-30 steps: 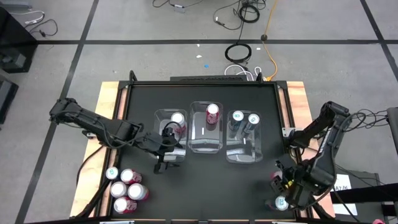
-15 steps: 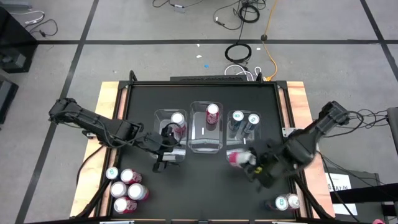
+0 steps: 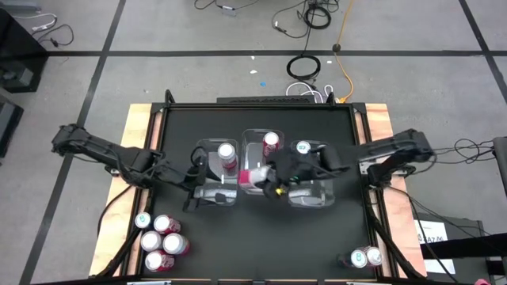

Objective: Sort soda cans
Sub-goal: Put the top right white orange soda can into the middle left transparent bin

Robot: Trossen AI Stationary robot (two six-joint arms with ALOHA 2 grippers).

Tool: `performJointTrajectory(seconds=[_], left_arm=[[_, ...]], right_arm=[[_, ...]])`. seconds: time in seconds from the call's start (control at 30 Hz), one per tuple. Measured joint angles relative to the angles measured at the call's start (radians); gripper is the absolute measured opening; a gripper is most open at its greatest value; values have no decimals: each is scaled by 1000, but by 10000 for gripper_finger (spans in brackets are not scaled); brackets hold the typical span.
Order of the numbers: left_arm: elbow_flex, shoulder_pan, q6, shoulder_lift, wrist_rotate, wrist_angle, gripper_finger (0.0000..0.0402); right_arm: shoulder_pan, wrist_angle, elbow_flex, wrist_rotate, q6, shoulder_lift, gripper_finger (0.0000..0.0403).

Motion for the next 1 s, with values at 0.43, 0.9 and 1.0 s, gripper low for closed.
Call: performJointTrajectory(seconds=[0.43,0.9,1.0], left_arm=[[-3,0,-102,-18,0,-124,386],[-73,0,-105,-85,-87,-94,386],[-136,0,-124,-91,-86,-8,386]], right_arm=[[-117,-233,474,-75,-205,396,286],[-159,-462,814,-100,-247,712,286],[-165,-457,814,-99,-246,737,286]])
